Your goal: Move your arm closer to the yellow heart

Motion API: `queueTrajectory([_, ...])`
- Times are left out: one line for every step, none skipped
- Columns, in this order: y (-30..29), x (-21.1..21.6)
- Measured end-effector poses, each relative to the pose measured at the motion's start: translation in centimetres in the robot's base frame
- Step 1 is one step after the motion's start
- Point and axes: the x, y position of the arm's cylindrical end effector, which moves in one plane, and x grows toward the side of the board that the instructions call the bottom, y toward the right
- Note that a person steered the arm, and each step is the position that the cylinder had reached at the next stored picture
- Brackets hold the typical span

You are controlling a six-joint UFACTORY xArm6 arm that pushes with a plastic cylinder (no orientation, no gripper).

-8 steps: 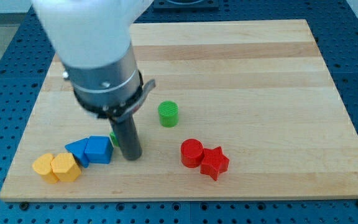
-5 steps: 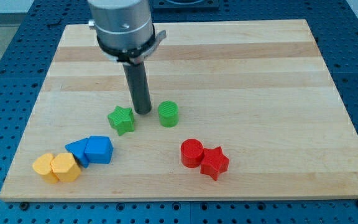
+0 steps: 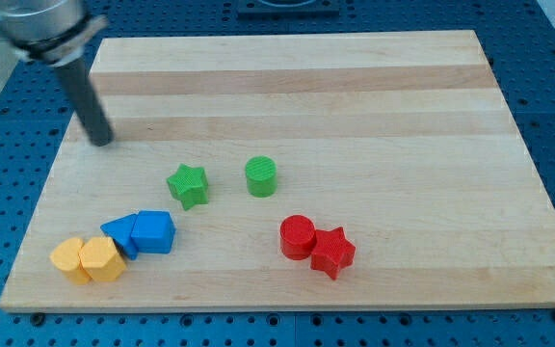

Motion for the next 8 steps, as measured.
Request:
queueTrajectory([-3.1, 2.5])
queueTrajectory([-3.2, 5.5])
queueTrajectory([-3.2, 8.8])
queueTrajectory([-2.7, 11.2])
queueTrajectory([-1.1, 13.2])
queueTrajectory([-0.7, 15.0])
queueTrajectory([0.6, 15.2])
queueTrajectory([2.2, 15.2])
